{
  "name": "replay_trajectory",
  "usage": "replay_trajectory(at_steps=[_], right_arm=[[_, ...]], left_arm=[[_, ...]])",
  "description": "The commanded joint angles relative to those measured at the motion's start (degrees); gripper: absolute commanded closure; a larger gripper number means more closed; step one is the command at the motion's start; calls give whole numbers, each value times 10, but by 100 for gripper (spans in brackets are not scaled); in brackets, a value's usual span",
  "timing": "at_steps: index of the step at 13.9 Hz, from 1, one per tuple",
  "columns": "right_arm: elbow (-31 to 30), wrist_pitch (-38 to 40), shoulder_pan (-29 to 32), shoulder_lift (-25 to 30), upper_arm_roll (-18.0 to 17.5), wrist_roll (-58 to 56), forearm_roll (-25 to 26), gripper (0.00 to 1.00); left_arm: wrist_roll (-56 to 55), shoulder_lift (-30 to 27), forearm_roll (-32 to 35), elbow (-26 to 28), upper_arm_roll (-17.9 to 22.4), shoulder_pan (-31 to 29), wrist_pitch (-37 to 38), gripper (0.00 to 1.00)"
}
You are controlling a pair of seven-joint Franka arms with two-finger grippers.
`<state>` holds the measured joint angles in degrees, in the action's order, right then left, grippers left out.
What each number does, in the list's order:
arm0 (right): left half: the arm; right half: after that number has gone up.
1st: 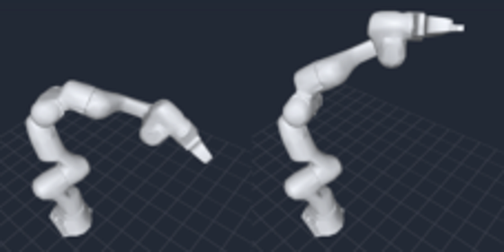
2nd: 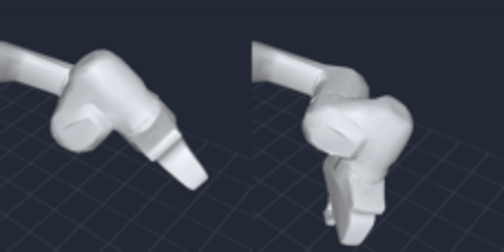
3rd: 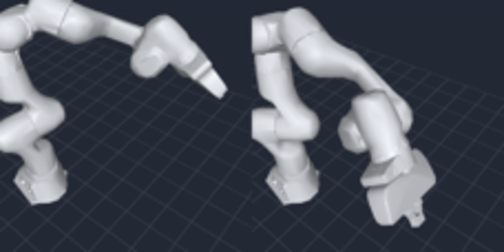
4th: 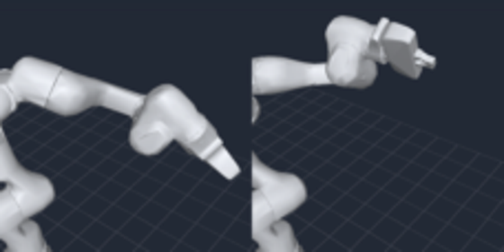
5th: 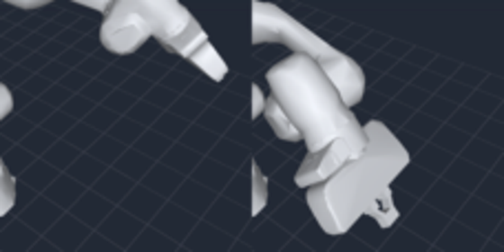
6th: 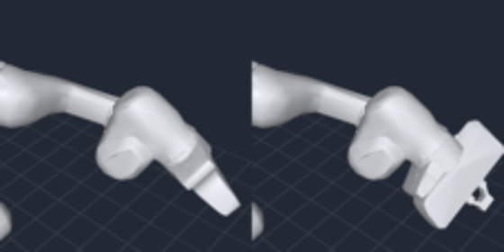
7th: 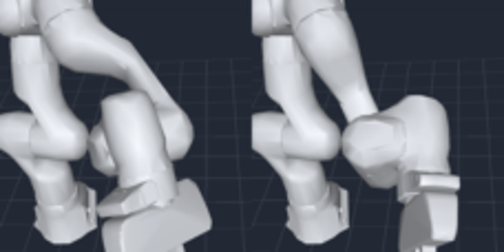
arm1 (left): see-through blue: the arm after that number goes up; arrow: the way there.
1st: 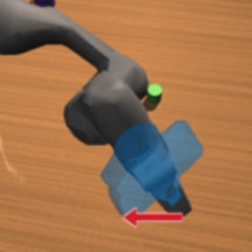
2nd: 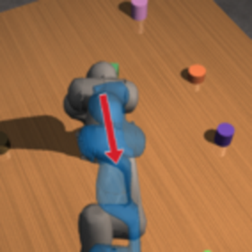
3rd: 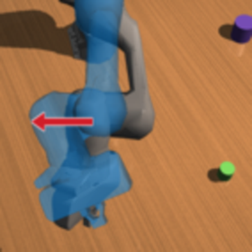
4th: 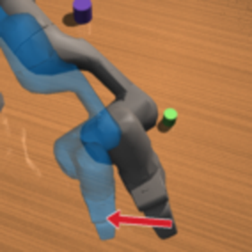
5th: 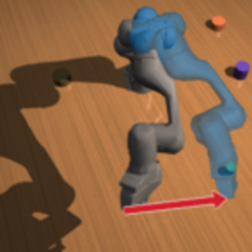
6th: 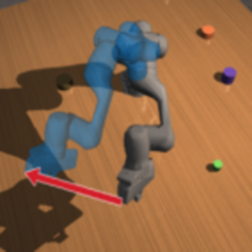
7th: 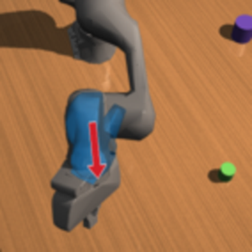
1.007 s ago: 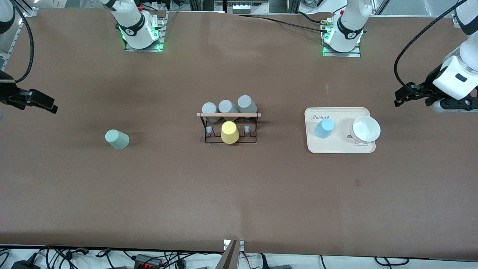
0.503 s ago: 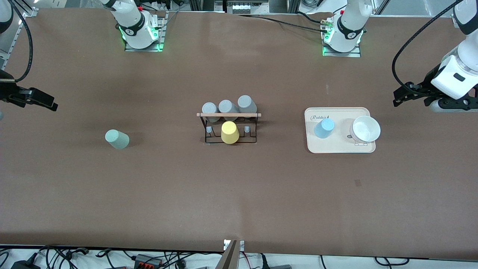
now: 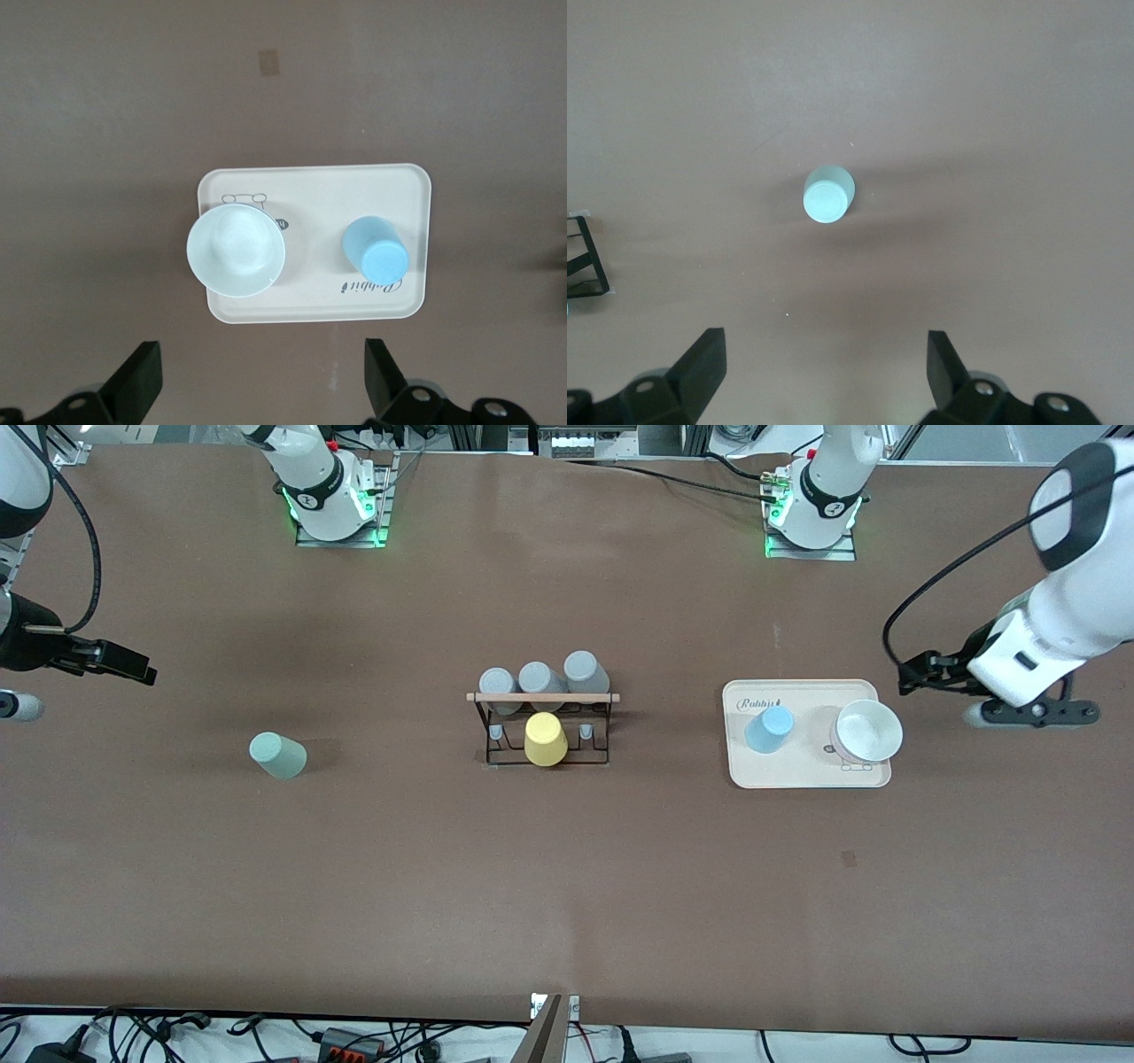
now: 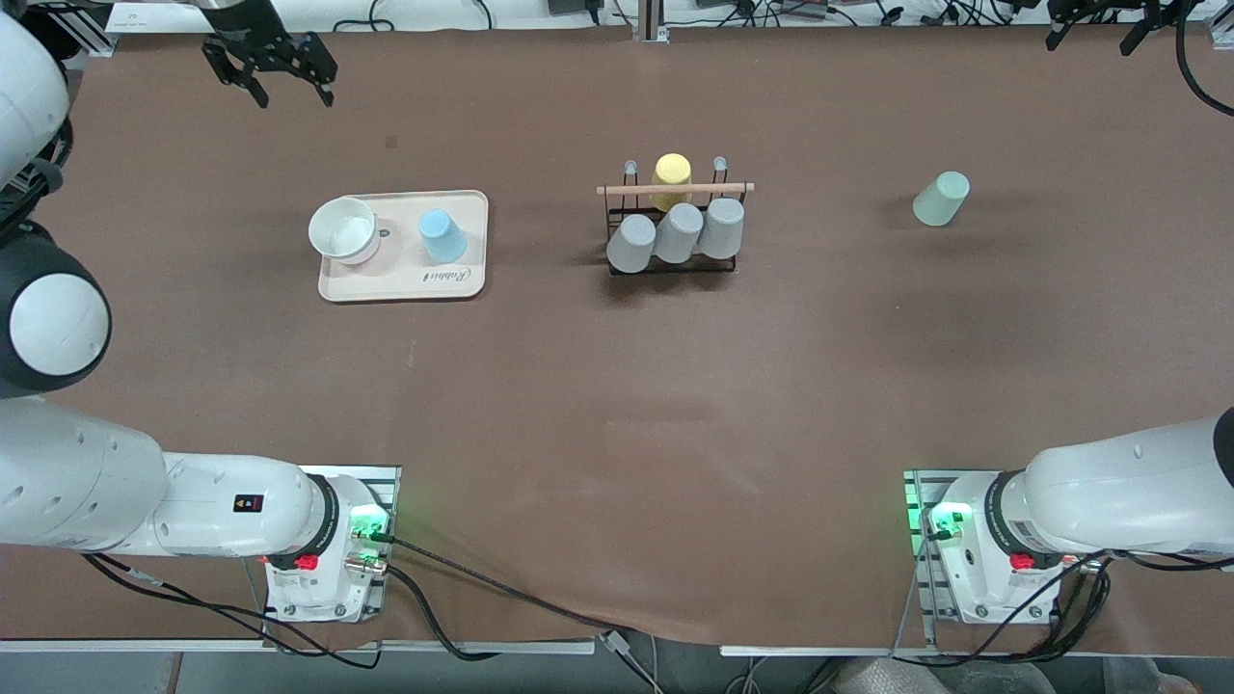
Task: Hang scattered cups on rack with three cups
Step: 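Move the left gripper over the light blue cup on the tray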
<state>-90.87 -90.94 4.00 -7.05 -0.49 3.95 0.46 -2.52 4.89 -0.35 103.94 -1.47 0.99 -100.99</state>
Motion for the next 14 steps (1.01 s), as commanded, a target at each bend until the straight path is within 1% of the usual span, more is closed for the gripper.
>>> replay_trajectory(at_steps=[1, 2, 4, 7, 9, 10, 11, 12, 14], right_arm=[[-21, 6, 0, 27, -2, -6, 2, 0], [-22, 9, 0, 29, -2, -5, 3, 0], [-18, 9, 0, 30, -2, -4, 4, 0], [-14, 12, 0, 38, -5, 0, 5, 0], [-6, 12, 0, 37, -7, -16, 16, 0], [1, 12, -2, 33, -9, -49, 39, 0], [4, 9, -6, 33, -9, -72, 49, 0], [10, 11, -3, 28, -8, -74, 45, 0], [11, 10, 0, 27, -5, -62, 32, 0]], left_arm=[[12, 37, -10, -6, -11, 10, 5, 0], [11, 53, -10, -6, -17, 15, 1, 0], [1, 86, -11, 0, -35, 26, -31, 0], [-1, 136, -11, 6, -40, 27, -73, 0], [-8, 161, -11, 14, -57, 26, -105, 0], [-20, 168, -11, 27, -60, 27, -125, 0], [-27, 171, -11, 48, -67, 27, -156, 0], [-30, 169, -11, 73, -72, 26, -188, 0], [-32, 166, -12, 110, -77, 24, -226, 0]])
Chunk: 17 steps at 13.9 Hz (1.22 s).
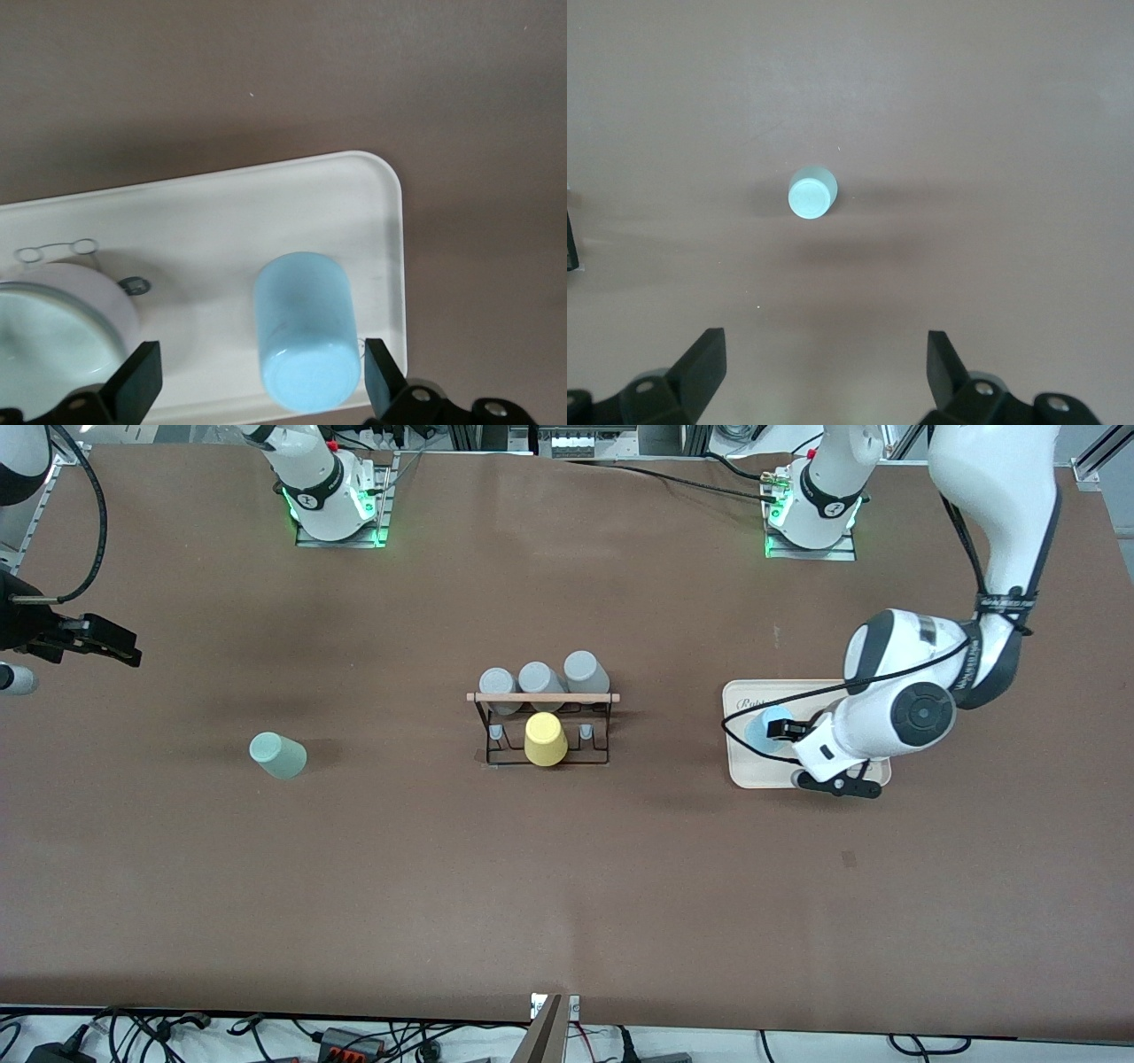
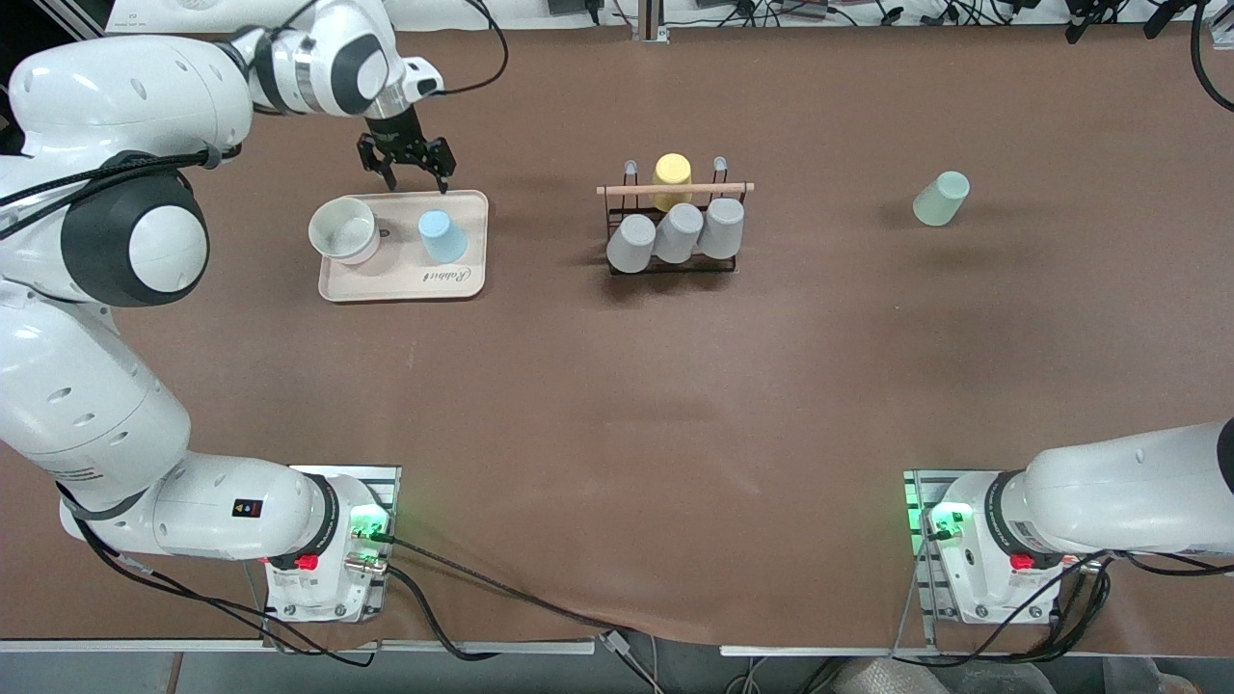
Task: Hang scattered cups on rack with three cups
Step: 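Move the left gripper over the light blue cup on the tray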
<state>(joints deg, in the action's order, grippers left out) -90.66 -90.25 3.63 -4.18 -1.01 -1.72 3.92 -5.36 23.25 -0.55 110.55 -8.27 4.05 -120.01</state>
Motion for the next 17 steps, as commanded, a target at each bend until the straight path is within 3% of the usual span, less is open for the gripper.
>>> replay_trajectory(at_steps=[1, 6, 17], right_arm=[[9, 5, 6, 0, 5, 16, -16, 0], [10, 5, 6, 9, 7, 61, -25, 0], [6, 17, 5, 18, 6, 60, -29, 0]], left_arm=[[-5, -21, -16, 57, -9, -8, -46, 0], [-32, -24, -49, 72, -9, -9, -51, 0], [-67, -5, -49, 71, -18, -4, -51, 0]])
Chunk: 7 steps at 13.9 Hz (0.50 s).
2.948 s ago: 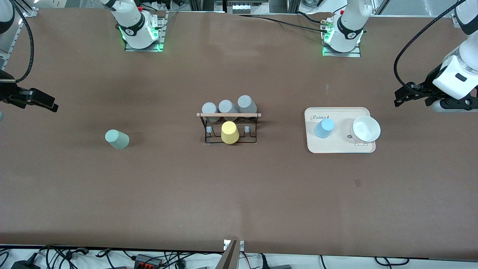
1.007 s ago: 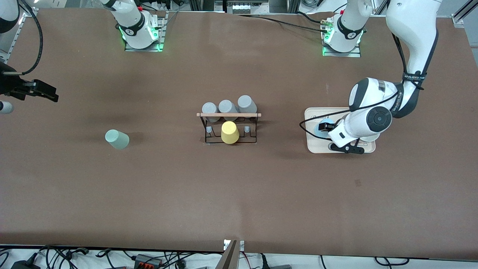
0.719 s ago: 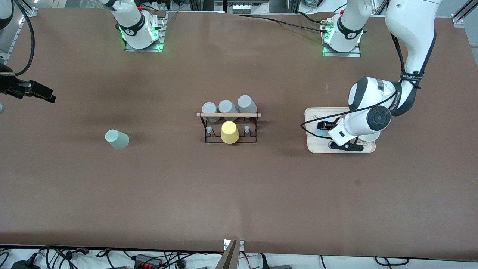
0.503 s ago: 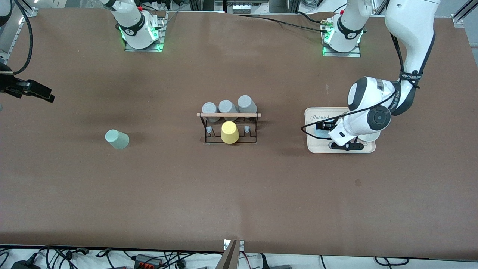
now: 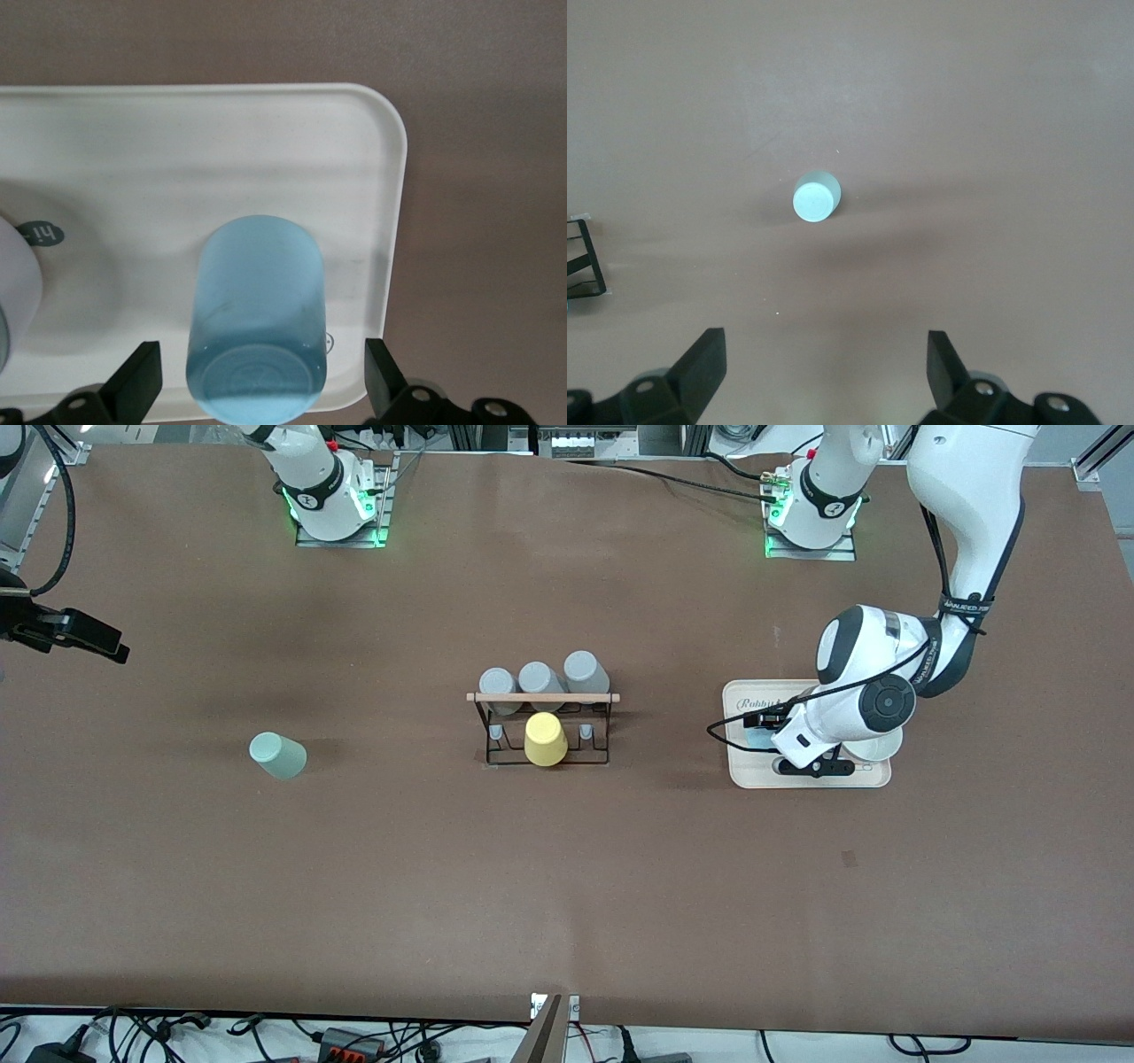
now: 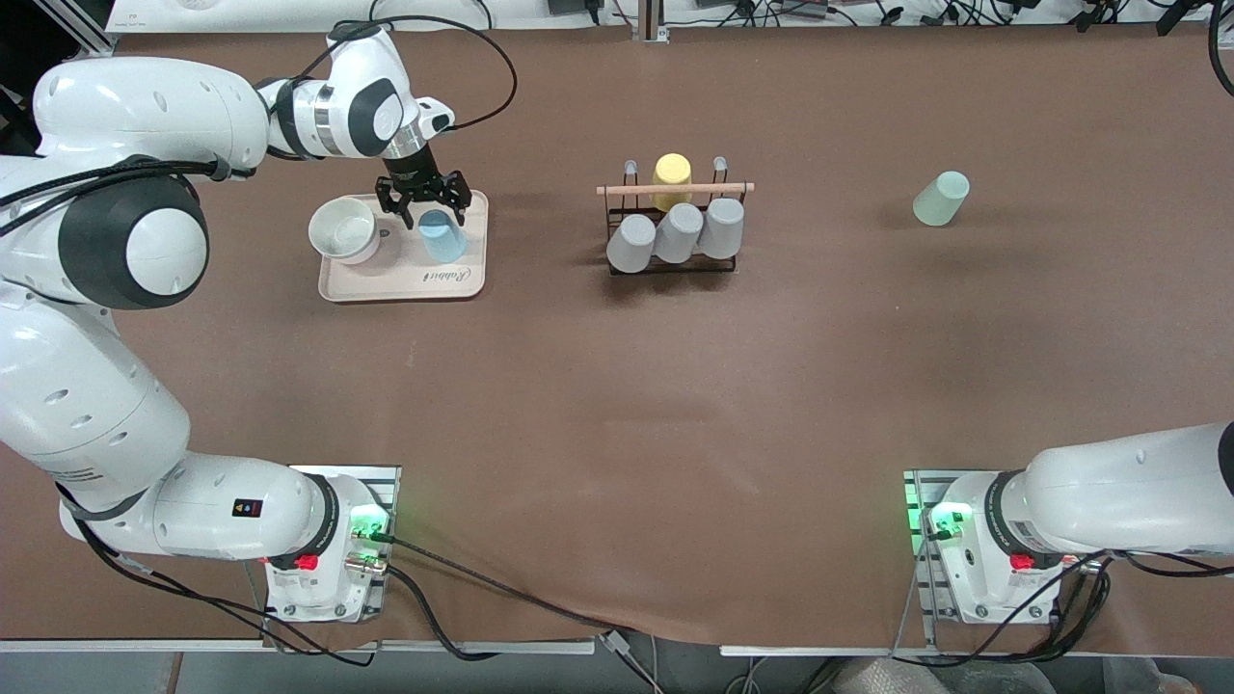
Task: Hang scattered cups on rack with three cups
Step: 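Close the left gripper on the light blue cup and lift it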
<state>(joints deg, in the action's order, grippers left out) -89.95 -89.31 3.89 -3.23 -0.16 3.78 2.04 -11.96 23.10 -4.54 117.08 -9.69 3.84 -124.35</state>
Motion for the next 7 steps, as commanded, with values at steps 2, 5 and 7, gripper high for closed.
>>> replay_trajectory(at_steps=[2, 5, 7], right_arm=[[0, 19, 1, 9, -4, 4, -9, 0], [-2, 23, 2, 14, -3, 5, -9, 0], [-2, 19, 1, 14, -3, 5, -9, 0]], left_arm=[[-1, -2, -8, 6, -3, -2, -7, 4], [-1, 6, -5, 4, -3, -2, -8, 17], [-1, 6, -5, 3, -3, -2, -8, 27]])
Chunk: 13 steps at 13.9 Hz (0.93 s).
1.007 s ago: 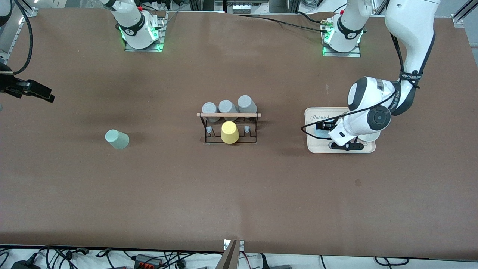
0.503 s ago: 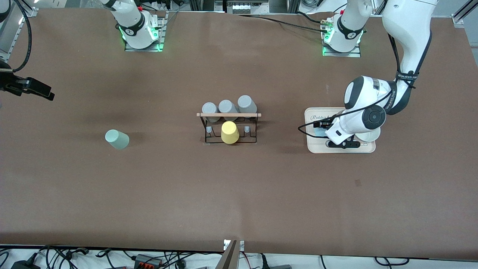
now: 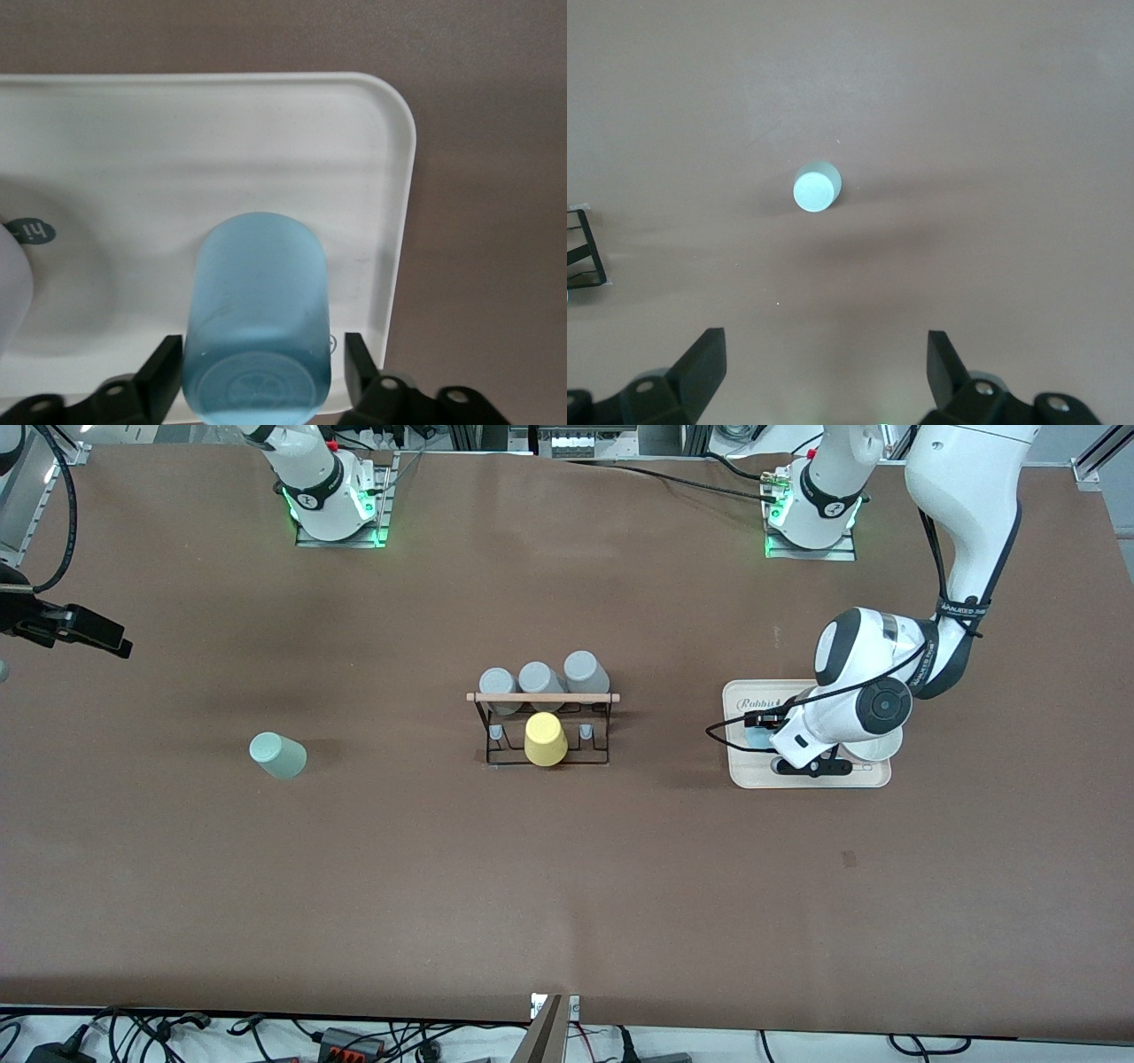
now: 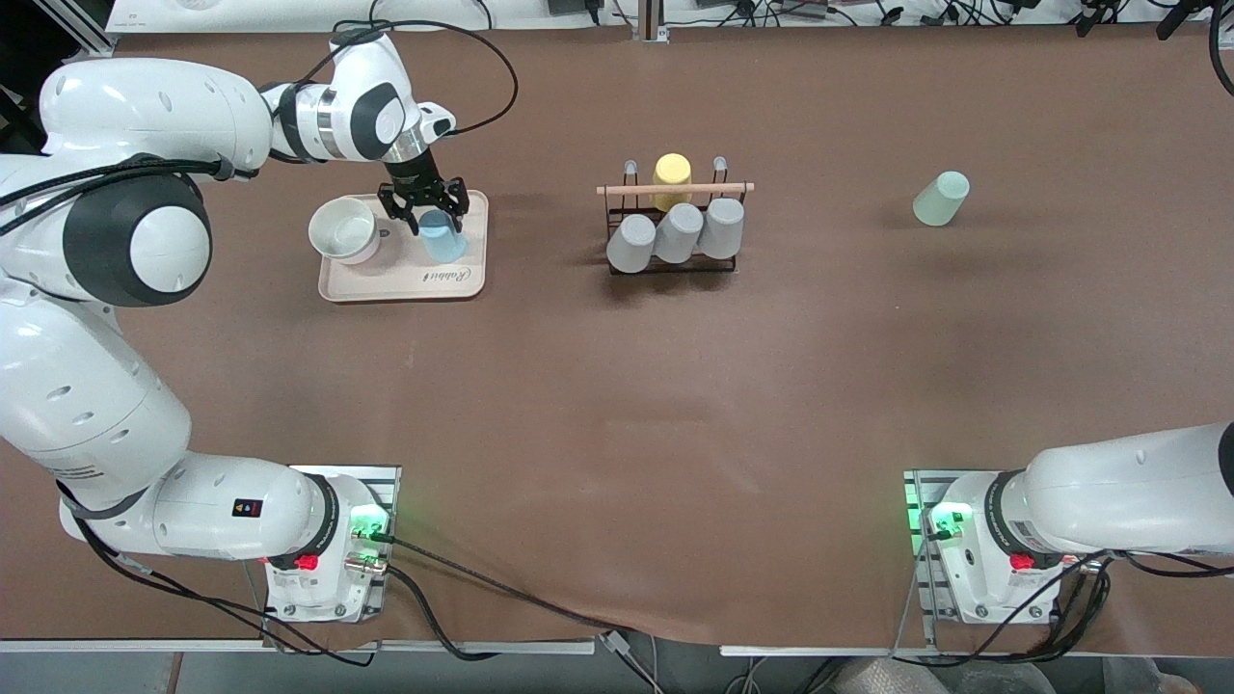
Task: Hang scattered cups on rack with three cups
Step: 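Close the left gripper on the light blue cup and lift it, then carry the light blue cup with the left gripper to the rack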
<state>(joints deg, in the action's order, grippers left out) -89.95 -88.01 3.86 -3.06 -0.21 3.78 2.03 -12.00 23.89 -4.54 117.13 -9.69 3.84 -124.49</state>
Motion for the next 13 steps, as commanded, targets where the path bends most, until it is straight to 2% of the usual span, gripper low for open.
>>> replay_trajectory(at_steps=[1, 3, 5, 7, 10, 13], right_arm=[[-2, 6, 1, 12, -2, 5, -9, 0], [-3, 6, 2, 12, -3, 5, -10, 0], [-3, 2, 2, 11, -3, 5, -10, 0], [-3, 3, 4, 10, -2, 5, -10, 0], [-3, 3, 3, 11, -2, 6, -10, 0], [-3, 2, 2, 11, -2, 6, -10, 0]], left_arm=[[0, -2, -5, 1, -3, -2, -6, 35], [-2, -6, -5, -4, -2, -4, -1, 54], [-15, -16, -5, -17, -3, -6, 6, 62], [-25, -35, -5, -50, -3, -5, 46, 62], [-27, -35, -4, -167, -5, 4, 145, 63], [-50, -29, -2, -244, -4, 34, 167, 64]])
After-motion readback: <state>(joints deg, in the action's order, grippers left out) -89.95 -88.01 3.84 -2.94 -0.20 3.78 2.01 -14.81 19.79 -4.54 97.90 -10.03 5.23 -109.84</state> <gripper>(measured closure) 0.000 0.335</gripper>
